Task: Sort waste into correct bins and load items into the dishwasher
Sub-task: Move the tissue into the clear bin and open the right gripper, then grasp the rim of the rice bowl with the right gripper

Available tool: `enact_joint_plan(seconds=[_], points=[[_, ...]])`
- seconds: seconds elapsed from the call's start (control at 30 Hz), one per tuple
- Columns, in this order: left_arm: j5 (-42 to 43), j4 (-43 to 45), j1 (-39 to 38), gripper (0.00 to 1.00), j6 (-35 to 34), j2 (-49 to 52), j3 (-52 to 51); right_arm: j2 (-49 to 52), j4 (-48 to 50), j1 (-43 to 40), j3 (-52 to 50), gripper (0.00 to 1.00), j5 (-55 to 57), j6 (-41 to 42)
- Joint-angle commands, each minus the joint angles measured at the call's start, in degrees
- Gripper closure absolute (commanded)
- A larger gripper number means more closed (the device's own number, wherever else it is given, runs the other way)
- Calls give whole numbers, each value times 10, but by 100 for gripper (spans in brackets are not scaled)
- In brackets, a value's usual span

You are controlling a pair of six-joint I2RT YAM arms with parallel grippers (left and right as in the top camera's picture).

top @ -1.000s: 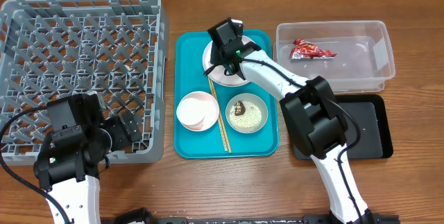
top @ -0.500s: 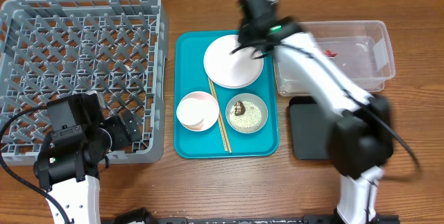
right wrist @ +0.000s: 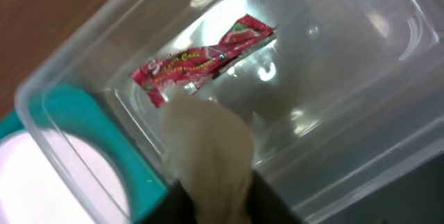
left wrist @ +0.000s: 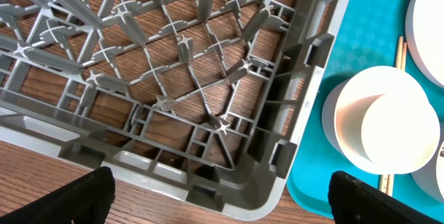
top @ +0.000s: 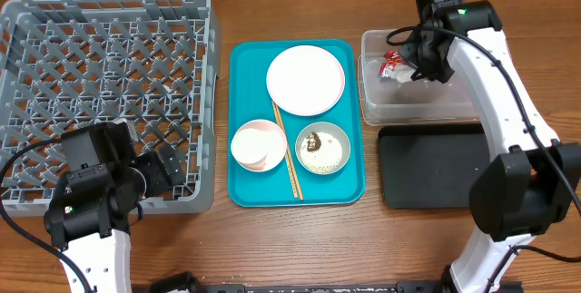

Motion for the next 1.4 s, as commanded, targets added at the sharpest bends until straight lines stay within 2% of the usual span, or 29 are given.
enact_joint_plan(seconds=[0.0,0.03,0.07,0.1,0.43,0.57,0.77,0.9,1.03,1.13,1.37], points=[[6,2,3,0,9,2,12,-22,4,-12,10,43,-21,-29],[6,2,3,0,9,2,12,-29,4,-15,14,27,-31,-41],[6,2,3,0,9,2,12,-39,3,-18,16,18,-38,-52],[6,2,3,0,9,2,12,-51,2,-20,17,16,-42,-62],[6,2,3,0,9,2,12,-175,-149,-3,15,15,-55,-123],[6,2,3,0,9,2,12,-242,-156,32,-25,14,-66,-139],[6,2,3,1,9,2,12,-348,-75,124,-152,14,-70,-150],[6,2,3,0,9,2,12,-360,8,202,-248,11,-73,-173],[6,0,3,0,9,2,12,-334,106,266,-324,10,-79,-200],[6,-1,3,0,9,2,12,-293,166,298,-350,16,-79,-201],[6,-1,3,0,9,2,12,-187,234,330,-351,28,-121,-201]])
